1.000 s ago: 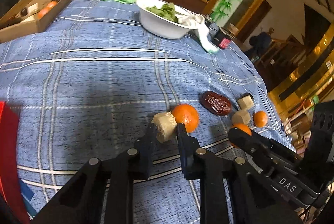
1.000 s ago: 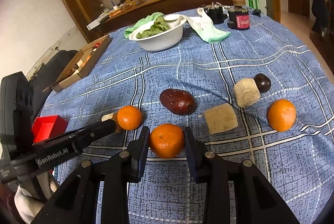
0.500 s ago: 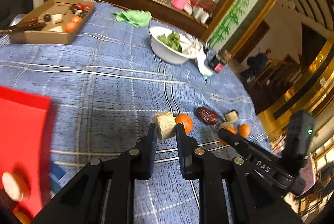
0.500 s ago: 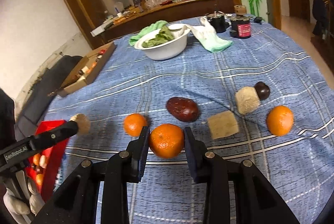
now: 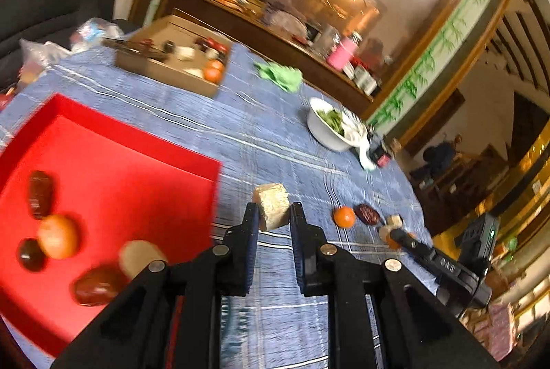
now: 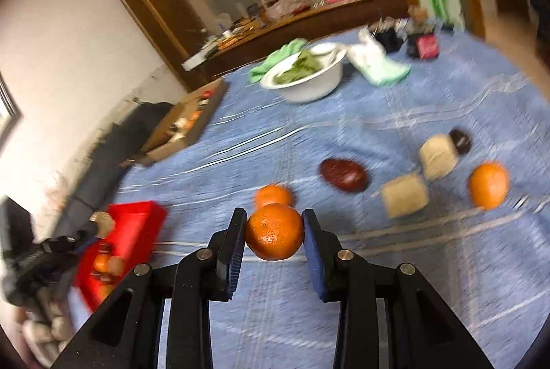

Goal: Organize fruits
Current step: 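Lower the yam cube from the left tool into the red tray while the right tool releases its tangerine there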

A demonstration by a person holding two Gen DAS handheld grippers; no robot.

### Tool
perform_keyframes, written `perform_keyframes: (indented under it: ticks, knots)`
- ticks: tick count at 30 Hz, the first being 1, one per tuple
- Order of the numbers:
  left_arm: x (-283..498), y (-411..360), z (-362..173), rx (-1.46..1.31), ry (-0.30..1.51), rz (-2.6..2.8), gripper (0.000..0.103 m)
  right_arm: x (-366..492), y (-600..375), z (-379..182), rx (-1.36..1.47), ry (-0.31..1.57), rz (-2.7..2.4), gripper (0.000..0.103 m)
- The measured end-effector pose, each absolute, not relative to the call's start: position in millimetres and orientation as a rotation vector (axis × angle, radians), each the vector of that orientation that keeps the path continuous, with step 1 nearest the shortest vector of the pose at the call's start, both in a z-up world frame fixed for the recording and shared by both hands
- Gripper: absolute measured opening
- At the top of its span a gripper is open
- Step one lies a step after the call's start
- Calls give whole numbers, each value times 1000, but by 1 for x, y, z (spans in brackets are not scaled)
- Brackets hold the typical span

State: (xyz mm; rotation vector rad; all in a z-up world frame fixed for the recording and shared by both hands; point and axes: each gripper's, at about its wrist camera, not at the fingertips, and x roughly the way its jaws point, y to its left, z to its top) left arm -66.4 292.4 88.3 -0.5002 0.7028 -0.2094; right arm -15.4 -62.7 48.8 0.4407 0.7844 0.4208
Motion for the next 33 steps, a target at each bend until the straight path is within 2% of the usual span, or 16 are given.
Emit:
perform_keyframes:
  ticks: [9, 15, 22, 24, 26, 28, 31, 33]
  knots:
    - [-65, 376, 95, -391, 729, -43, 17, -32, 30, 72, 431, 874, 664, 36]
    - [-43, 411, 63, -434, 804, -6, 17, -37, 131, 71, 299, 941, 775, 36]
    - [-25, 422, 46, -472, 846, -6, 18, -39, 219, 62, 45, 924, 751, 37]
    - [-25, 426, 46, -502, 838, -14, 25, -37, 233, 59, -2, 896, 704, 38]
    - [-30, 430, 48, -535, 822, -11, 47, -31, 241, 56, -27, 881, 685, 40]
    - [-38, 434, 52, -560, 804, -10, 49, -24, 245, 55, -35, 881, 684, 51]
    - [-53, 436, 62, -578, 779, -16, 52, -27, 238, 61, -14, 859, 689, 58]
    - [-61, 434, 71, -588, 765, -18, 55, -31, 227, 67, -11, 849, 679, 58]
